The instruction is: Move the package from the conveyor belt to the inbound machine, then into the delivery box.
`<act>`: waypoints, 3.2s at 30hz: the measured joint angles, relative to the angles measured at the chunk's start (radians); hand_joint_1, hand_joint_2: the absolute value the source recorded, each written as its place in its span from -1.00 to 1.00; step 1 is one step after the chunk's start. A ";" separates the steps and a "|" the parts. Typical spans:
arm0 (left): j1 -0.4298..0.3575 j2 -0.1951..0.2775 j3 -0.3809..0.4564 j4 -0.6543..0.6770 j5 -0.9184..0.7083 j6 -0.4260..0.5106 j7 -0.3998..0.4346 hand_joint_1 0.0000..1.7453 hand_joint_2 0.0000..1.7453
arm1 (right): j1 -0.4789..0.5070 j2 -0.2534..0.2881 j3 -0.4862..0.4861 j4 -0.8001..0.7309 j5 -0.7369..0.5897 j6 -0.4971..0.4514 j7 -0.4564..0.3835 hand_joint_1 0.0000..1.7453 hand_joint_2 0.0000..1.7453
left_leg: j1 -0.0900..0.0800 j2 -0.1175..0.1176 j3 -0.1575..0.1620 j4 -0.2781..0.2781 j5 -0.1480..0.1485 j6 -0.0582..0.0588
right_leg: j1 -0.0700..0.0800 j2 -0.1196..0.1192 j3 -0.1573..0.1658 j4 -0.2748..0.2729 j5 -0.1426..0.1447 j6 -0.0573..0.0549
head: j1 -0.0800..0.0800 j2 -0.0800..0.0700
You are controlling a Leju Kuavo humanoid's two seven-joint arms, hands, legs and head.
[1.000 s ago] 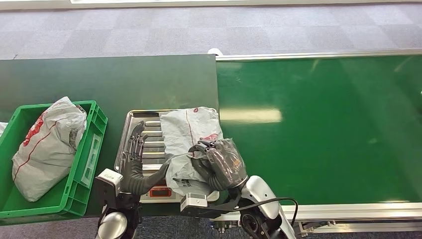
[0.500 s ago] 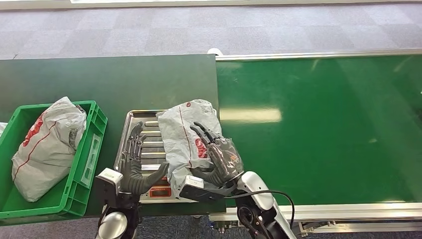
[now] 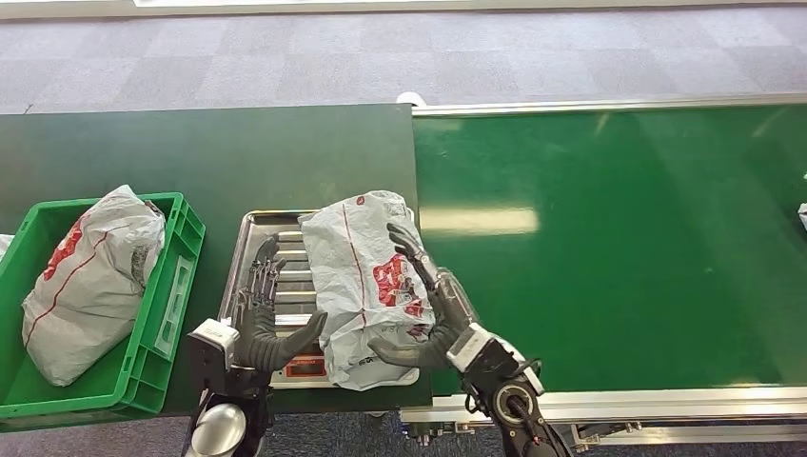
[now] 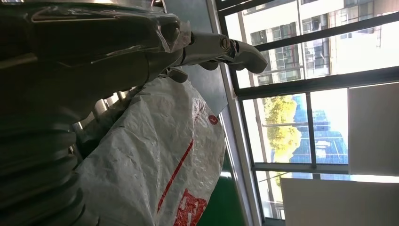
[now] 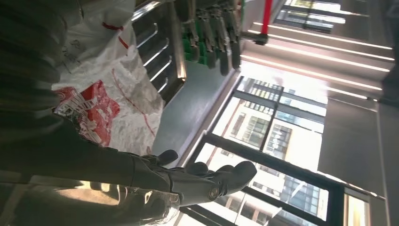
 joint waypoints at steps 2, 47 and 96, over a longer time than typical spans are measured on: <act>0.000 0.000 0.000 0.000 0.001 -0.001 -0.001 -1.00 1.00 | 0.011 -0.002 -0.028 -0.040 -0.082 0.046 -0.009 -1.00 1.00 | 0.000 0.000 0.000 0.000 0.000 0.000 | 0.000 0.000 0.000 0.000 0.000 0.000 | 0.000 0.000; -0.514 -0.085 -0.096 0.678 -0.888 0.078 0.575 0.95 1.00 | 0.051 0.020 0.160 -0.111 0.087 -0.136 -0.025 -1.00 1.00 | 0.000 -0.002 0.008 0.000 0.001 0.000 | 0.000 -0.002 0.010 0.000 0.000 0.000 | 0.000 0.000; -0.085 0.103 0.495 -0.174 -0.657 0.468 0.370 0.86 1.00 | 0.148 -0.020 0.107 -0.116 0.145 -0.273 -0.006 -1.00 1.00 | 0.000 0.000 0.000 -0.001 0.001 0.000 | 0.000 -0.001 0.000 0.000 0.000 0.000 | 0.000 0.000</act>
